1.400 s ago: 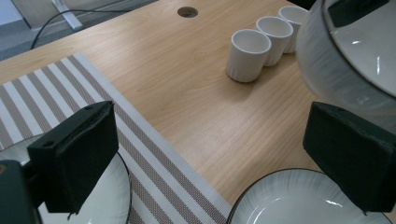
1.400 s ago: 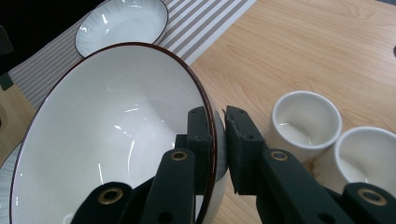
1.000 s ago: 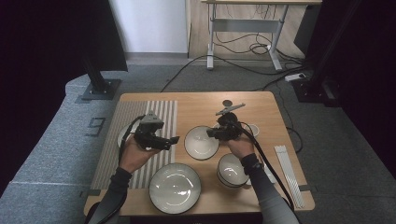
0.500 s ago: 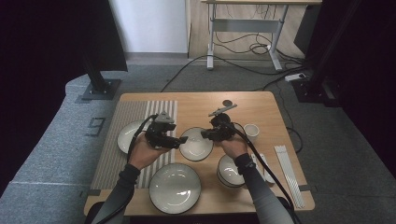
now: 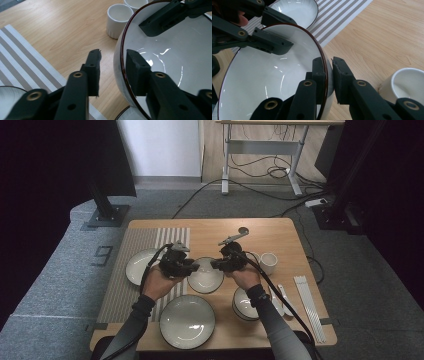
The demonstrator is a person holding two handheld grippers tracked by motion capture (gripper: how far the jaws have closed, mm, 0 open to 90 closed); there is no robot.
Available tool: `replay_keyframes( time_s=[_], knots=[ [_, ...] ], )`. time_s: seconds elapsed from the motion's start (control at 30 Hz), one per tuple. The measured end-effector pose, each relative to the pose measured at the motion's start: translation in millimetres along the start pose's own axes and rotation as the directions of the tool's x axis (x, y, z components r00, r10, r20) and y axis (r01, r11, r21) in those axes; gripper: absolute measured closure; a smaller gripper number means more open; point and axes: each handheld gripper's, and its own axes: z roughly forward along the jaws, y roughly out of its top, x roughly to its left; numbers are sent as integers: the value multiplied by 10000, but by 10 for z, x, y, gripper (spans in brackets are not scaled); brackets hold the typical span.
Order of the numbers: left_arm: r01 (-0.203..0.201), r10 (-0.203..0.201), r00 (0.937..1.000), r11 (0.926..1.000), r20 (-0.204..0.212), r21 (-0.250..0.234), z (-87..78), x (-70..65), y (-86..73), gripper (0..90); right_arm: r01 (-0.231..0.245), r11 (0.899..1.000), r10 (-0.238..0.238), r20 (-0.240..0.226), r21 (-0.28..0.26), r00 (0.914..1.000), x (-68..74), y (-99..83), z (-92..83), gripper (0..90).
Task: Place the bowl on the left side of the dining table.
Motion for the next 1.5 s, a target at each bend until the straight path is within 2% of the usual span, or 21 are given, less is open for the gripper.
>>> replay_keyframes(
  time_s=[0.2, 0.43, 0.5, 0.9, 1.03, 1.13, 1.3, 1.5],
  knots=[
    [-40, 38, 10000, 9998, 91, 179, 13, -14, 13, 795, -18, 10000, 19, -26, 15, 10000, 19, 8, 18, 801],
    [-10, 26, 9993, 9991, -381, 433, 16, -24, 33, 831, -28, 10000, 29, -106, 19, 9999, 32, 16, 40, 790],
    [129, -114, 9994, 9990, -338, 430, 10, -13, 29, 835, -30, 10000, 30, -123, 6, 9999, 37, 18, 46, 787],
    [386, -378, 9992, 9977, -157, 559, -10, 52, 11, 836, -187, 9998, 186, -422, -18, 9989, 38, 26, 85, 758],
    [352, -324, 9988, 9962, -361, 793, 8, 68, -3, 836, -246, 9996, 240, -412, -146, 9989, 29, 33, 71, 677],
    [473, -451, 9985, 9956, -298, 805, 23, 95, -21, 836, -230, 9997, 226, -349, -112, 9991, 18, 33, 65, 625],
    [577, -553, 9980, 9945, -298, 874, 24, 125, -22, 836, 1, 10000, -1, -198, 4, 9998, 30, 26, 81, 513],
    [827, -810, 9965, 9927, -224, 879, -11, 194, -37, 836, 514, 9985, -512, 117, -169, 9986, 56, 25, 56, 407]
  ],
)
